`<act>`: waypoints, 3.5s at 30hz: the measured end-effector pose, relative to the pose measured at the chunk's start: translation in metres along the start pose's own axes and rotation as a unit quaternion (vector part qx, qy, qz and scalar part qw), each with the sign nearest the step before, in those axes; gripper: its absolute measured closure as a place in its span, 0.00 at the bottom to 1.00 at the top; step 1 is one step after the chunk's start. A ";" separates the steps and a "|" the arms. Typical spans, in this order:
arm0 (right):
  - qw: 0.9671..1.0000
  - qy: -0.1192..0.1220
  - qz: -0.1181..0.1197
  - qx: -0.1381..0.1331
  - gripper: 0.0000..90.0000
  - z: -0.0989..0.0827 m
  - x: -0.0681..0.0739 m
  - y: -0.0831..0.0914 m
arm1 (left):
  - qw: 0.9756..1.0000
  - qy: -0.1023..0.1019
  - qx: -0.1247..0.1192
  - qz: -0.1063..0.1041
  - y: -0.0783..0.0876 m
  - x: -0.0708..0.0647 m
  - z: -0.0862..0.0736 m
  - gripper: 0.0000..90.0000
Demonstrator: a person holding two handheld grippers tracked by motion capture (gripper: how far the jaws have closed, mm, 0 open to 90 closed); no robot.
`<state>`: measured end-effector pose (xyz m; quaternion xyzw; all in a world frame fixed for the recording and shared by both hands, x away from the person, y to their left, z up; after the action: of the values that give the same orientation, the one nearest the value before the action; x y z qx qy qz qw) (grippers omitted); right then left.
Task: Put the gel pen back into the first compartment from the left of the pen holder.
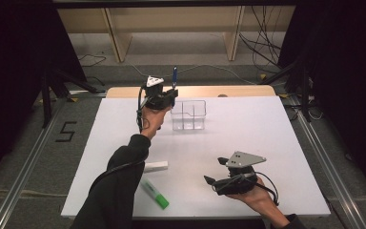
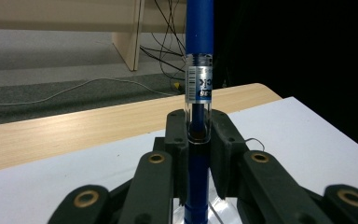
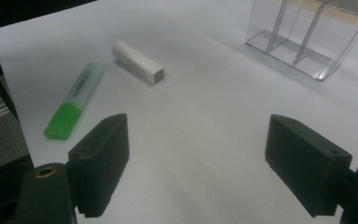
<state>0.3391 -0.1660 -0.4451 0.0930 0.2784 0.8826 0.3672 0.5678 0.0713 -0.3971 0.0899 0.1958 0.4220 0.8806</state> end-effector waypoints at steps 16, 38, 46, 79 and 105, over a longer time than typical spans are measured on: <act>1.000 0.003 0.004 0.000 0.26 0.000 0.001 0.000 | 1.000 0.004 0.010 0.009 -0.016 0.001 -0.016 0.87; 1.000 0.009 0.007 0.003 0.27 -0.001 0.002 -0.001 | 1.000 0.003 0.025 0.011 -0.016 0.005 -0.030 0.87; 1.000 0.010 0.008 0.003 0.27 -0.001 0.002 -0.001 | 1.000 -0.004 0.029 0.002 -0.012 0.003 -0.030 0.72; 1.000 0.010 0.004 0.005 0.26 -0.001 0.001 -0.001 | 0.986 -0.059 0.142 -0.071 0.070 -0.014 -0.037 0.21; 1.000 0.009 0.003 0.014 0.25 -0.002 0.003 -0.002 | 0.970 -0.116 0.187 -0.106 0.114 -0.041 -0.060 0.20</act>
<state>0.3374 -0.1632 -0.4481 0.0910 0.2934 0.8807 0.3605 0.4384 0.1109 -0.4036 0.2801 0.1762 0.2683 0.9047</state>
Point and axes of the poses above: each handheld gripper's, and its own axes: y roughly backward along the jaws, z roughly out of its top, x roughly to its left, the point moved 3 cm from there along -y, roughly forward along the jaws, and after that the axes turned 7 degrees about -z, right-handed, at the moved point
